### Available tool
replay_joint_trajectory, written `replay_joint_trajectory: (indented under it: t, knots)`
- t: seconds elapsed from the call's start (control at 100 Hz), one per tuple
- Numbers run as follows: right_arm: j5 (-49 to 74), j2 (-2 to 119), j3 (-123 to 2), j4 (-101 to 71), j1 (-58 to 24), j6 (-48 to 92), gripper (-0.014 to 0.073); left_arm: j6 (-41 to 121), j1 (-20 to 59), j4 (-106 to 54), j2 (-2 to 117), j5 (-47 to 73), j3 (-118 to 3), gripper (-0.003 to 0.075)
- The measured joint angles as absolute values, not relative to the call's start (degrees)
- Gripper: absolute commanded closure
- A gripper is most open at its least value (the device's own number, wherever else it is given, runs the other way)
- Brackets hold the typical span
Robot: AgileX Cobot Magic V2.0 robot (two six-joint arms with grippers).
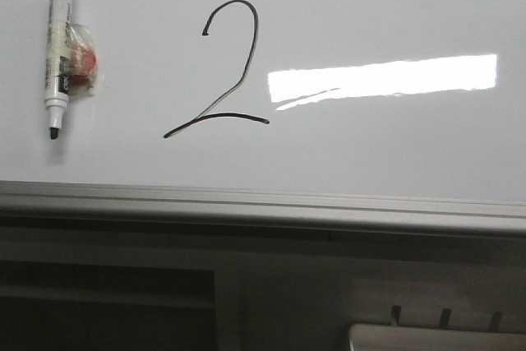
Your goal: Write number 2 on whiteboard
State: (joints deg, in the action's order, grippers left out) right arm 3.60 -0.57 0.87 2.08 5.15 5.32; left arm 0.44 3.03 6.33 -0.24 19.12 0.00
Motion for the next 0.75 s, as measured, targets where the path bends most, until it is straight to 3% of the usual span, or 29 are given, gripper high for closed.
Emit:
replay_joint_trajectory:
  t: [0.21,0.75]
  knots:
    - [17.98,-0.57,0.87,-1.02,5.15,5.32,0.0665,0.44,3.03,6.37,-0.24,19.12,0.0,0.0741]
    - [18.35,-0.57,0.87,-1.51,5.15,5.2,0.0665,0.44,3.03,6.37,-0.24,19.12,0.0,0.0741]
